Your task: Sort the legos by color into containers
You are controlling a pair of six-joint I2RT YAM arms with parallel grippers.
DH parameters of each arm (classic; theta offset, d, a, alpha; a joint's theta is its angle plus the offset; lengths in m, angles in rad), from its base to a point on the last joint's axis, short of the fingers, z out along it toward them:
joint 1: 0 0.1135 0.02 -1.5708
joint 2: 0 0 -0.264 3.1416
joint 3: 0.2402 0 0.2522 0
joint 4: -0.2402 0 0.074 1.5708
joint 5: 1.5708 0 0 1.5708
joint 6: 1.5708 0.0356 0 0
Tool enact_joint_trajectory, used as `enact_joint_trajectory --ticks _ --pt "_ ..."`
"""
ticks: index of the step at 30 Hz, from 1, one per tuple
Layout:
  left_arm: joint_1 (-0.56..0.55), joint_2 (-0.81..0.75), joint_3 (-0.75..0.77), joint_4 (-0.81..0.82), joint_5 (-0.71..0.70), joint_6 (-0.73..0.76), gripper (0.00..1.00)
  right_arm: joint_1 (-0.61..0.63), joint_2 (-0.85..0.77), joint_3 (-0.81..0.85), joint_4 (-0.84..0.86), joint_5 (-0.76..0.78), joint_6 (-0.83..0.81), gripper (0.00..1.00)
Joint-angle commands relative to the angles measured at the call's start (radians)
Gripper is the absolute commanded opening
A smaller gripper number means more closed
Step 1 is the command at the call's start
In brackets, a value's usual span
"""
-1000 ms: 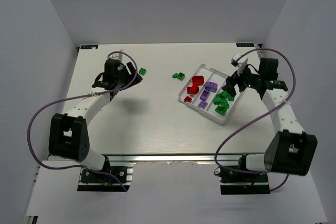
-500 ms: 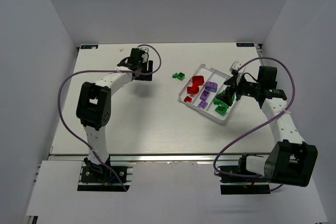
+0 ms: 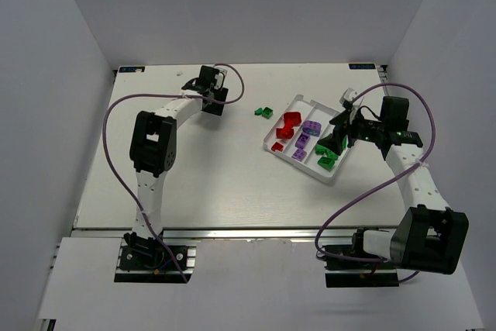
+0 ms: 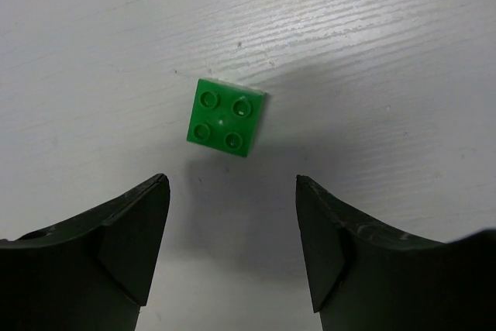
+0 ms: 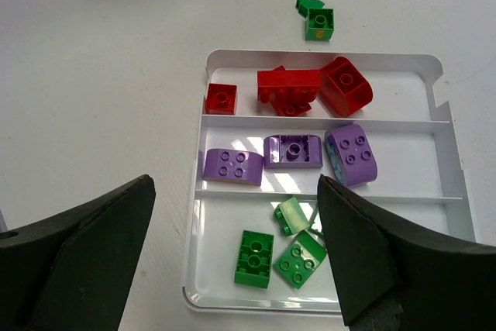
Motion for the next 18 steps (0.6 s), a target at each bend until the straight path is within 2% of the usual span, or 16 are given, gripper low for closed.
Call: enact_joint_trajectory --ticks 1,13,18 --pt "0.008 0.025 0.059 0.012 -0.005 0.039 0.76 -0.005 -0.001 0.005 0.032 -0.018 0.012 0.89" --pt "0.053 0.084 0.114 0.059 0.063 0.035 0.74 -0.005 -0.009 -0.006 0.023 0.003 0.021 0.89" --pt "0.071 0.097 0.117 0.076 0.11 0.014 0.68 -0.005 -0.006 -0.003 0.026 0.008 0.031 0.89"
